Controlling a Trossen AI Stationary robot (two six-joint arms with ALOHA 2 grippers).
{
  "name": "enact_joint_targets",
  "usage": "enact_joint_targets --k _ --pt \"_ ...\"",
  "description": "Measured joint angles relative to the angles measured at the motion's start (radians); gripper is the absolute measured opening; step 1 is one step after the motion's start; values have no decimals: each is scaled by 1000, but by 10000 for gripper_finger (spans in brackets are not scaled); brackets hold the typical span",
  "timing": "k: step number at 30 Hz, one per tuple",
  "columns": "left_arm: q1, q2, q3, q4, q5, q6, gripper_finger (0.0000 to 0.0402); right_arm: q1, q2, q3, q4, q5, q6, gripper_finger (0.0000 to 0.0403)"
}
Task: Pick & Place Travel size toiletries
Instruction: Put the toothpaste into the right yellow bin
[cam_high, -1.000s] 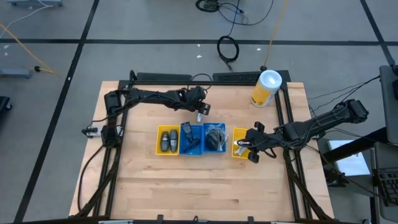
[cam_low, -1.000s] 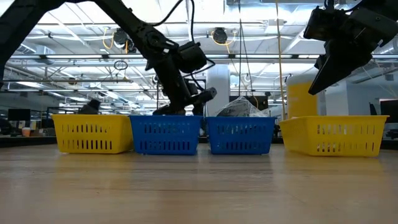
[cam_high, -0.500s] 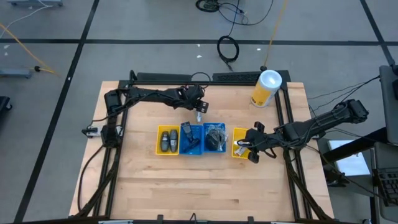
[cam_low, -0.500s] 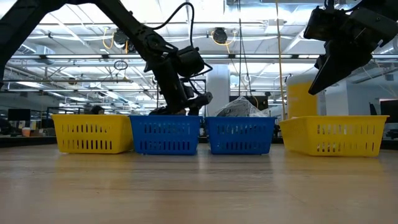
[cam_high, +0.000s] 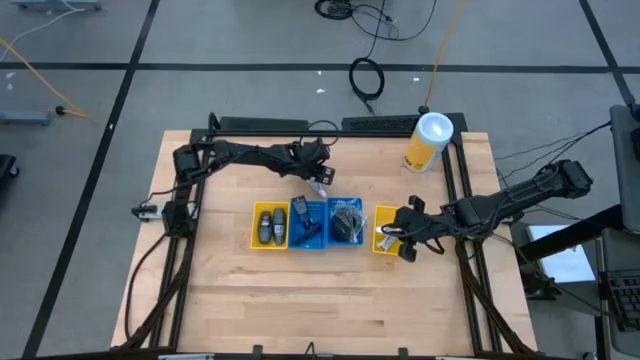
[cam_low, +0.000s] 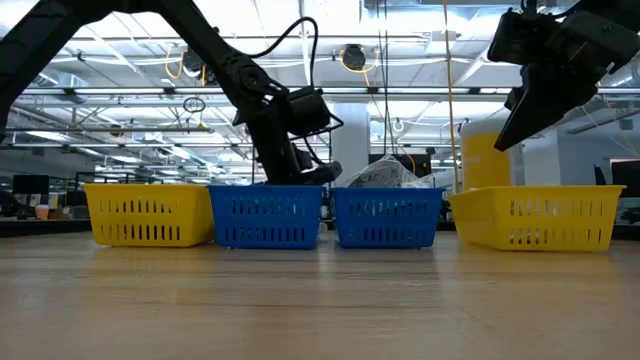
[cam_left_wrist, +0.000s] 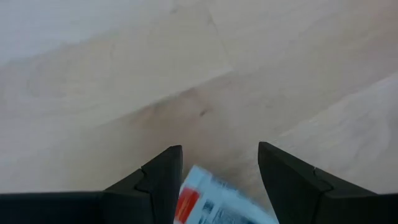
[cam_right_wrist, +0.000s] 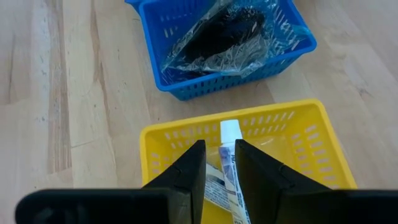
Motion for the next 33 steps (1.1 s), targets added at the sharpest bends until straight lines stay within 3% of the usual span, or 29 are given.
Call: enact_joint_targets --k 6,18,24,27,33 --pt "0 4 0 -8 18 35 207 0 0 0 0 0 -2 77" --pt "-2 -35 0 -36 40 568 207 0 0 0 -3 0 -3 77" --pt "-17 -46 0 -49 165 836 207 0 0 0 -3 -1 -3 77" --pt "-34 -46 0 -66 177 974 207 0 0 0 -3 0 -1 77" --pt "-55 -46 0 -96 139 1067 207 0 0 0 -3 1 0 77"
